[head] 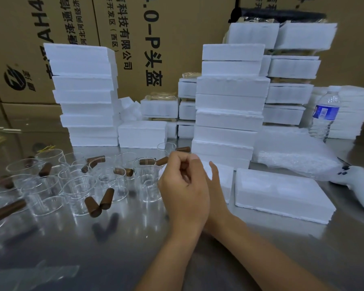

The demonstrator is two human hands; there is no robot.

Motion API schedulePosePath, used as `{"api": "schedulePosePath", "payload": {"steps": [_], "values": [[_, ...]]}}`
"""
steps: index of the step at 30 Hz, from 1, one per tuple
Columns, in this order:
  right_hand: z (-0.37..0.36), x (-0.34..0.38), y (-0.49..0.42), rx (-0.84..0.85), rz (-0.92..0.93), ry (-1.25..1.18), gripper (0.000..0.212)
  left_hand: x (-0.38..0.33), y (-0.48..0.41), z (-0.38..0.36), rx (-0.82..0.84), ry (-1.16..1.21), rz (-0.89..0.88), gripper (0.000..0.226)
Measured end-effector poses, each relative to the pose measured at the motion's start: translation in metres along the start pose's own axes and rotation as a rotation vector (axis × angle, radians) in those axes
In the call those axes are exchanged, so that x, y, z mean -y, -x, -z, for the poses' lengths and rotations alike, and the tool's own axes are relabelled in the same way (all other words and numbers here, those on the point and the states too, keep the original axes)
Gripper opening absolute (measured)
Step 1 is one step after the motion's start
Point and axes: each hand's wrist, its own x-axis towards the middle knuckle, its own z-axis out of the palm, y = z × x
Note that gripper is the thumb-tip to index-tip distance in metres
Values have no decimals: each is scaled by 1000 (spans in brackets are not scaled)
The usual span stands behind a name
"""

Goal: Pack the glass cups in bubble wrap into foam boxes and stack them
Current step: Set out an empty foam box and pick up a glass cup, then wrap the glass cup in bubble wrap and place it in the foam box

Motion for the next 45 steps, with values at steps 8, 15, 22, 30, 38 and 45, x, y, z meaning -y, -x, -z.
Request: {"api": "schedulePosePath", "payload": {"steps": [8,15,22,30,38,45], "values": [[43,-34,-4,-425,-178,45,17,6,-3,3,-1,20,-9,25],[69,-51,5,-38,-299,-468,18,21,-6,1,161,252,465,68],[73,-51,5,-100,-282,-582,18,33,-11,3,274,449,696,65],[87,-54,2,-275,-321,-541,14,40,-11,1,432,619,880,81],[102,-83,-1,-372,-472,-481,11,47,-10,1,510,727,906,93],[136,-143,1,-257,-890,152,20,49,-8,0,541,722,883,94]]}}
